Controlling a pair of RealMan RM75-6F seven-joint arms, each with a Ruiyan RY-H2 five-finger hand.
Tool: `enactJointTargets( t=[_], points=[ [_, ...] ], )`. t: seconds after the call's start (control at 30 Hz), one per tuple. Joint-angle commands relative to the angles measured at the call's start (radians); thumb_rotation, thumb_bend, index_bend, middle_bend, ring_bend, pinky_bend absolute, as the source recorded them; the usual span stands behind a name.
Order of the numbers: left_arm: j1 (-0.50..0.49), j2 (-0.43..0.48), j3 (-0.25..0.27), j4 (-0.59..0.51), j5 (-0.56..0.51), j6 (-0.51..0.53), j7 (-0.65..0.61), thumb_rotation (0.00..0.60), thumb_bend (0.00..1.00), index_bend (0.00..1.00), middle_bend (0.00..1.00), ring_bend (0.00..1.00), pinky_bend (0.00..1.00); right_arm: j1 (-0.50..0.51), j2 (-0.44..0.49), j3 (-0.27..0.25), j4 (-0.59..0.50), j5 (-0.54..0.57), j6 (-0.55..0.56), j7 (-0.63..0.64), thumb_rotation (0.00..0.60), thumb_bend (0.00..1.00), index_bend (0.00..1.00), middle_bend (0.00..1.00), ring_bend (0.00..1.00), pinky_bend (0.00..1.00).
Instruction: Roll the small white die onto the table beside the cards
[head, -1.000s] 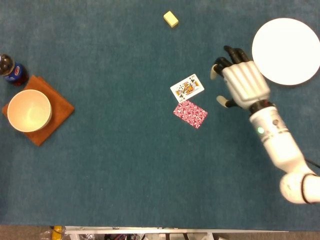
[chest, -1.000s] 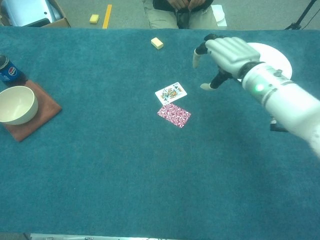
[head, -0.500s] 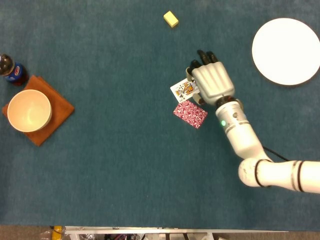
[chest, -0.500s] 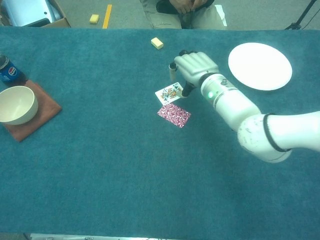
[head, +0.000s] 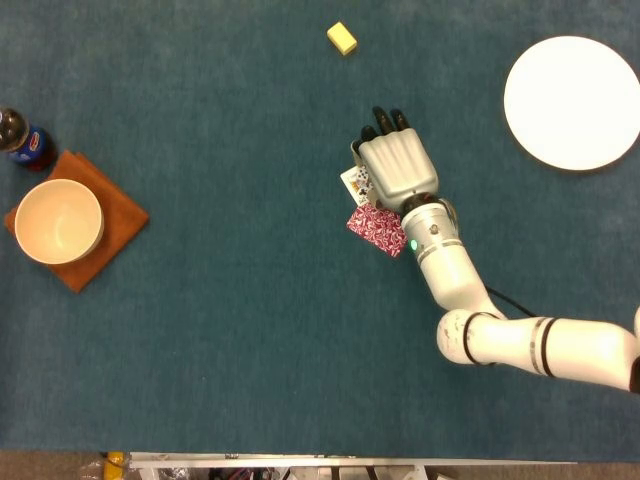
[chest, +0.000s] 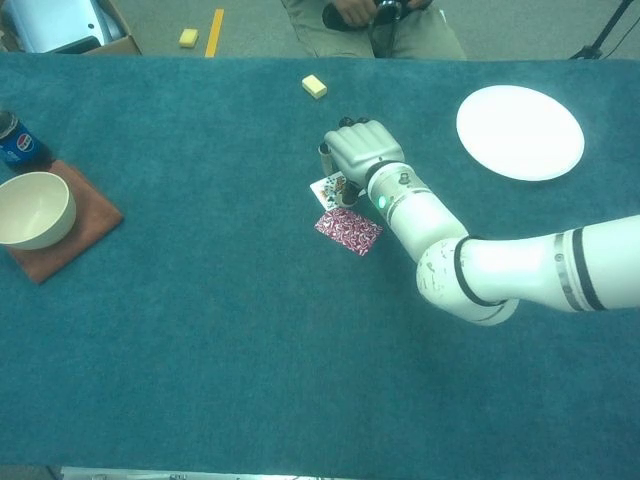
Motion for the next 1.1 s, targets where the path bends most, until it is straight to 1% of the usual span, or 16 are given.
enactJointTargets(
  t=[0.03, 0.37, 0.63, 0.77, 0.87, 1.0, 1.1],
  points=[
    [0.001, -0.002, -0.001, 0.007, 0.0, 0.001, -0.006, 0.6, 0.34, 0.06, 0.09, 0.03, 0.07, 0.009, -0.013, 0.007, 0.02, -0.004, -0.004, 0.01, 0.6, 0.23, 0.43, 0.27, 0.06, 0.1],
    [0.0, -0.009, -0.002, 0.025, -0.003, -0.001, -0.017, 0.6, 0.34, 0.06, 0.09, 0.03, 0.07, 0.014, -0.034, 0.009, 0.051, -0.003, -0.012, 0.013, 0.6, 0.28, 0.46, 0.27, 0.06, 0.1],
    [-0.004, -0.013, -0.006, 0.03, -0.011, -0.009, -0.019, 0.6, 0.34, 0.06, 0.09, 0.03, 0.07, 0.02, -0.047, 0.016, 0.064, 0.002, -0.01, 0.005, 0.6, 0.37, 0.5, 0.27, 0.06, 0.1],
    [-0.003, -0.014, -0.006, 0.036, -0.014, -0.009, -0.023, 0.6, 0.34, 0.06, 0.09, 0.03, 0.07, 0.017, -0.039, 0.02, 0.049, -0.003, -0.005, 0.009, 0.6, 0.38, 0.5, 0.27, 0.06, 0.1],
    [-0.002, -0.015, -0.006, 0.04, -0.016, -0.01, -0.027, 0.6, 0.34, 0.06, 0.09, 0.03, 0.07, 0.01, -0.015, 0.02, 0.013, -0.012, 0.008, 0.008, 0.6, 0.38, 0.5, 0.27, 0.06, 0.1],
    [0.0, -0.019, -0.006, 0.049, -0.021, -0.01, -0.036, 0.6, 0.34, 0.06, 0.09, 0.03, 0.07, -0.014, 0.048, 0.013, -0.086, -0.038, 0.04, 0.014, 0.6, 0.38, 0.5, 0.27, 0.06, 0.1],
    [0.001, -0.023, -0.005, 0.056, -0.024, -0.012, -0.04, 0.6, 0.34, 0.06, 0.09, 0.03, 0.07, -0.038, 0.108, 0.003, -0.18, -0.06, 0.071, 0.017, 0.6, 0.38, 0.5, 0.27, 0.06, 0.1]
  ],
)
